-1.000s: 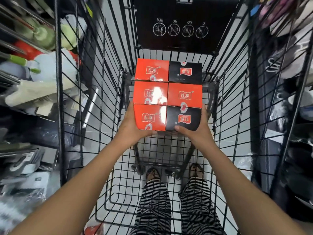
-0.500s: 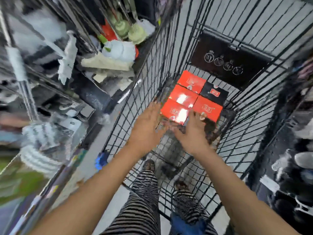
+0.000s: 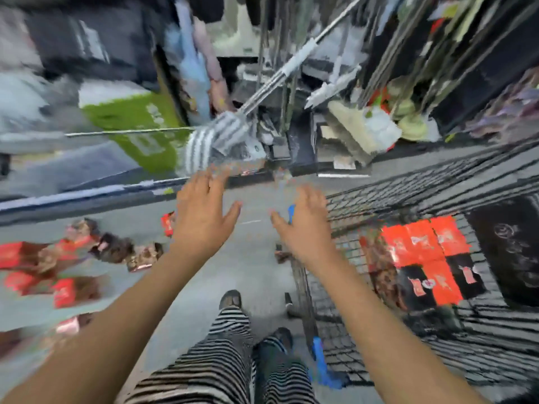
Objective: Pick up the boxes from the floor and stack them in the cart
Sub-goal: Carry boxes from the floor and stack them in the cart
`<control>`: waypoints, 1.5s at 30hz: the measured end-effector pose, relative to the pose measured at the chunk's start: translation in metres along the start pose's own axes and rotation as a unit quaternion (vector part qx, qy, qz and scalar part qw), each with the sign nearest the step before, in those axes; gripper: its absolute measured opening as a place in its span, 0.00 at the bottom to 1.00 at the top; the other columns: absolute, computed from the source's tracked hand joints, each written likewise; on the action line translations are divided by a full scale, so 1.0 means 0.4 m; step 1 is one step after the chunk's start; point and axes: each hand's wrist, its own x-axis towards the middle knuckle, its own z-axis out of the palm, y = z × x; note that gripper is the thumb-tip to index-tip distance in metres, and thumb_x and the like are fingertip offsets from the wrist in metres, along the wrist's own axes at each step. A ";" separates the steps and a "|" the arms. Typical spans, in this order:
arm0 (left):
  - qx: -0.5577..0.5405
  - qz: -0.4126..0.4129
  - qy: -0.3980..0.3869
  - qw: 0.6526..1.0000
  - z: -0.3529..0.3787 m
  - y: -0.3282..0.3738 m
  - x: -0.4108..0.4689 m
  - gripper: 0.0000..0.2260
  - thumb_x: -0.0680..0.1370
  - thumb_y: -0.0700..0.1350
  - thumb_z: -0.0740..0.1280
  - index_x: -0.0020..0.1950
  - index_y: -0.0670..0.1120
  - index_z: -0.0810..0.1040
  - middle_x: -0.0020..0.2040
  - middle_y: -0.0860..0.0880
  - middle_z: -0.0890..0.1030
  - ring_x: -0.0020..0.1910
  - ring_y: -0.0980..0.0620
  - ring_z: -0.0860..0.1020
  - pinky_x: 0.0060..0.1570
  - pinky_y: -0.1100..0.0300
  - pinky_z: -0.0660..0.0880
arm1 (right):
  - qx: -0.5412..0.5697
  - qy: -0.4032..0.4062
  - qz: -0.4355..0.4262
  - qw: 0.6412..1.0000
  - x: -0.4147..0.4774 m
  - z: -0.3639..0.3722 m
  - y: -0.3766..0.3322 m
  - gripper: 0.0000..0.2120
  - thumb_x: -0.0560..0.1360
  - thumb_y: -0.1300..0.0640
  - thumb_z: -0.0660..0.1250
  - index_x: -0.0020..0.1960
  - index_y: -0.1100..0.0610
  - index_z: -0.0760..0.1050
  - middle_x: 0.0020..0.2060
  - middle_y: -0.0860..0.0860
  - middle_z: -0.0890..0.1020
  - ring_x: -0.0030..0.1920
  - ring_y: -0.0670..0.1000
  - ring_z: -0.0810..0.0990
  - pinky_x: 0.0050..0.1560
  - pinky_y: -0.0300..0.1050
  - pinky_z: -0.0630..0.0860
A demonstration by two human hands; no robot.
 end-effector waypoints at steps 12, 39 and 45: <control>0.037 -0.323 -0.074 0.943 0.041 -0.681 -0.279 0.27 0.73 0.57 0.59 0.63 0.38 0.73 0.57 0.33 0.76 0.57 0.31 0.74 0.55 0.39 0.72 | -0.197 -0.306 -0.165 0.917 0.161 0.504 -0.280 0.35 0.77 0.43 0.63 0.77 0.55 0.54 0.72 0.59 0.62 0.72 0.60 0.58 0.70 0.52 0.59; 0.067 -0.129 -0.290 0.946 1.323 -1.543 -0.298 0.57 0.62 0.63 0.77 0.79 0.54 0.43 0.79 0.43 0.39 0.77 0.38 0.40 0.71 0.39 0.38 | -0.309 -0.332 -0.270 0.849 0.755 1.944 0.223 0.54 0.61 0.40 0.78 0.77 0.55 0.54 0.72 0.62 0.60 0.73 0.62 0.56 0.71 0.56 0.55; 0.132 -0.066 -0.245 0.958 1.445 -1.615 -0.308 0.60 0.55 0.73 0.69 0.78 0.59 0.42 0.79 0.41 0.42 0.77 0.38 0.46 0.70 0.35 0.45 | -0.309 -0.306 -0.370 0.821 0.831 2.056 0.270 0.61 0.57 0.35 0.76 0.79 0.51 0.47 0.70 0.60 0.62 0.70 0.60 0.59 0.69 0.57 0.60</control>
